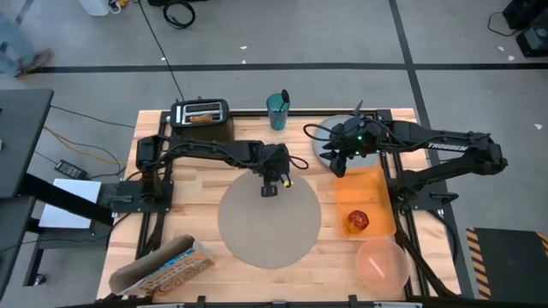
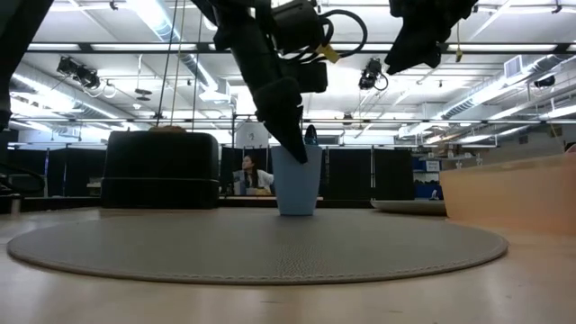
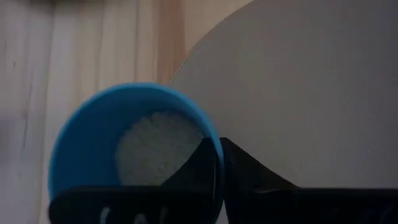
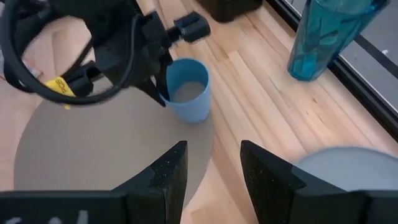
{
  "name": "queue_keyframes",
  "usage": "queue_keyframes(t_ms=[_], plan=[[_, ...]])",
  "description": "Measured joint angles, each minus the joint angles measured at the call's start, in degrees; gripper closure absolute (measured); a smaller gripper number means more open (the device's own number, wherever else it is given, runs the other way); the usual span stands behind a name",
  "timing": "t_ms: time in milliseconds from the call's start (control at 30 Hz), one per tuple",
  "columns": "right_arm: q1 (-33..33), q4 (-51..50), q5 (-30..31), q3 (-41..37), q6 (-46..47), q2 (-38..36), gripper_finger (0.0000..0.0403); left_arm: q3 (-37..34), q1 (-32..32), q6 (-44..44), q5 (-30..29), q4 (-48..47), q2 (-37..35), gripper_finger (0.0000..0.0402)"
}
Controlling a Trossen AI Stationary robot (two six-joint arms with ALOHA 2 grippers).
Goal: Arrange a breakfast setting
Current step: Put the light blue cup on the top right of the brown table mat
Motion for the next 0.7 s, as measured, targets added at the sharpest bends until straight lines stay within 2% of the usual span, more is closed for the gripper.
queue_keyframes(t_ms=[100,233,433,700], plan=[[0.00,-1.35,0.01,0.00,-0.06,-0.56,0.0247,0.53,0.07,0.21,-0.02,-0.66,0.00,0.0384],[0.00,-2.82,0.22,0.00,0.02,-1.04,0.0247,5.86,-0.74,0.21,-0.08,-5.66,-0.10,0.0385],[0.13,-3.60,0.11,0.00,0.34,-1.04,0.0247,12.01,-3.31,-0.53,0.03,-5.33,-0.03,0.0385],[1.48,-10.04,0.32,0.00,3.46,-1.74,0.0247,12.31,-4.78,-4.69,-2.53,-4.84,4.90,0.0385]])
